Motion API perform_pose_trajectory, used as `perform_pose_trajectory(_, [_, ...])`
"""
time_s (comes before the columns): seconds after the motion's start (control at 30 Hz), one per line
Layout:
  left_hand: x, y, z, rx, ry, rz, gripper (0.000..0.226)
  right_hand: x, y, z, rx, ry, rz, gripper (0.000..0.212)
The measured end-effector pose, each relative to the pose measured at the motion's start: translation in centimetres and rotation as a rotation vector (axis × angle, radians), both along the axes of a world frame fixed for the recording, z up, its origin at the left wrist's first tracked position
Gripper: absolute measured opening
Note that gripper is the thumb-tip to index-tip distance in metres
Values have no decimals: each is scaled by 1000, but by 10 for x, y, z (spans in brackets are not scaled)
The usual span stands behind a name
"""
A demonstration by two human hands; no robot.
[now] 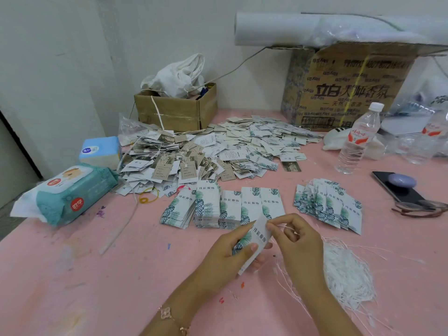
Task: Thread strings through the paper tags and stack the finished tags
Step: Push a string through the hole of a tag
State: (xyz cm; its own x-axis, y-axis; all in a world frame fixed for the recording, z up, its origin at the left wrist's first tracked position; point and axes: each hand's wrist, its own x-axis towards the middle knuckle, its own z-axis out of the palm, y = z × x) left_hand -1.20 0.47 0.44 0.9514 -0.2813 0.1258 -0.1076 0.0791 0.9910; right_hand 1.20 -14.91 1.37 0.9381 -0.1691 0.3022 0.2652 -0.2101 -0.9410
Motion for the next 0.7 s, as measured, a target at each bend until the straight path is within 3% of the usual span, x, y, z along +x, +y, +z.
perform_pose_trajectory(0.13, [3,4,-2,90,-36,4,37,4,-8,4,201,277,128,7])
perform_pose_trajectory(0.27, [2,6,-3,35,30,3,41,5,-10,4,286,515,281,35])
perform_pose_trajectory(0.4, [1,3,4,124,99,-57,34,6,-8,3,398,571,357,39])
perform_pose_trajectory(0.5, [-8,13,-8,-21,151,-195,38,6,-10,4,433,568,417,39])
perform_pose_trajectory(0.6, [7,5,7,-157,356,-23,27,5,-8,5,381,544,501,18])
perform_pose_trajectory(0.7, [6,9,-3,-138,322,72,20,4,-5,4,364,510,532,14])
